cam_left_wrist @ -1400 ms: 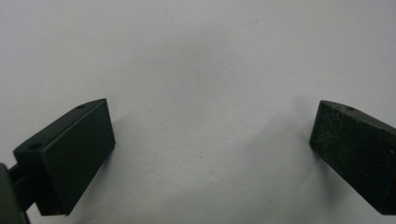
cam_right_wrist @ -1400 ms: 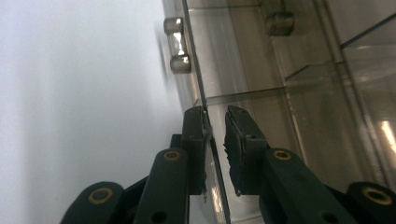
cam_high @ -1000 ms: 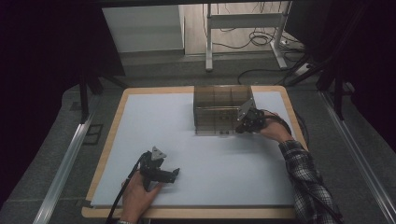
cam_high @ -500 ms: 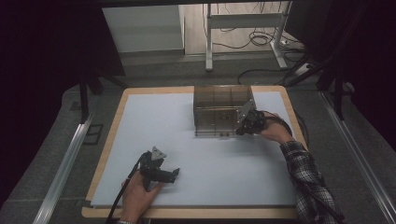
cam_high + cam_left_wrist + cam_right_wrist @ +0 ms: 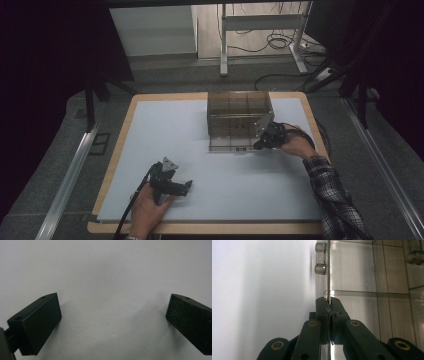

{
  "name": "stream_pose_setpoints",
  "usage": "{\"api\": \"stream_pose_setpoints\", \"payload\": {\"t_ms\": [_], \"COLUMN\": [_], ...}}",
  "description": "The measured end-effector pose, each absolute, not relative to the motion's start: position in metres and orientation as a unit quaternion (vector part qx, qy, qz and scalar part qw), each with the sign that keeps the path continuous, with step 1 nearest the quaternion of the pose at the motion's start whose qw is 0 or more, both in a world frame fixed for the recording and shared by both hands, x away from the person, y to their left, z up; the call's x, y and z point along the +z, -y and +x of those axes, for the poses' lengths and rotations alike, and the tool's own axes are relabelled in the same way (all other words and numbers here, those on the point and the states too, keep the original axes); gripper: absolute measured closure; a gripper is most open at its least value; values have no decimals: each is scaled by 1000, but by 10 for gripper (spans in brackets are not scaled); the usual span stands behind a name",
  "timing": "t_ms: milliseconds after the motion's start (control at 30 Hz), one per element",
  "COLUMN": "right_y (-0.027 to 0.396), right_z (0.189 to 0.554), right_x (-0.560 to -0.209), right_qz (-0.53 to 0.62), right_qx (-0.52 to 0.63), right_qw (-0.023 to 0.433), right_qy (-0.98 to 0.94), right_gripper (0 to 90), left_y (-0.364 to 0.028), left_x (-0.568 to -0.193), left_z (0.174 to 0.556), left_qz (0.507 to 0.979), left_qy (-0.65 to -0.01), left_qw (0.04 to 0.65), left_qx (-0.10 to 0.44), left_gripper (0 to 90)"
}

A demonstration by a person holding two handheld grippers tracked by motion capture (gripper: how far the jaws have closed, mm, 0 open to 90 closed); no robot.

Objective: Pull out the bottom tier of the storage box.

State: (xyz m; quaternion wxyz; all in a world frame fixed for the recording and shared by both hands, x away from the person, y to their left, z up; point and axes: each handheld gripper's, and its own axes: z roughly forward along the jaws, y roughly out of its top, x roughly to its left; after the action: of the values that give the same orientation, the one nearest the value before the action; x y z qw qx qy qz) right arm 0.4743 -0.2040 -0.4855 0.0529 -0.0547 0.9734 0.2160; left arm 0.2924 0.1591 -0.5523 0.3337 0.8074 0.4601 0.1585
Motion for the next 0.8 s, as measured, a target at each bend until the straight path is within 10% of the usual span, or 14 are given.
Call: {"api": "stream_pose_setpoints", "payload": {"t_ms": [800], "right_y": [206], "right_z": [452], "right_x": [-492], "right_qz": [-65], "right_qx": [229], "right_qw": [54], "right_qy": [-970], "right_gripper": [836], "left_y": [-159], "left_x": [-552], "left_z": [292], "left_qz": [807], "left_qy": [-460], "left_qw": [334], "left_qx": [159], "left_gripper": [0]}}
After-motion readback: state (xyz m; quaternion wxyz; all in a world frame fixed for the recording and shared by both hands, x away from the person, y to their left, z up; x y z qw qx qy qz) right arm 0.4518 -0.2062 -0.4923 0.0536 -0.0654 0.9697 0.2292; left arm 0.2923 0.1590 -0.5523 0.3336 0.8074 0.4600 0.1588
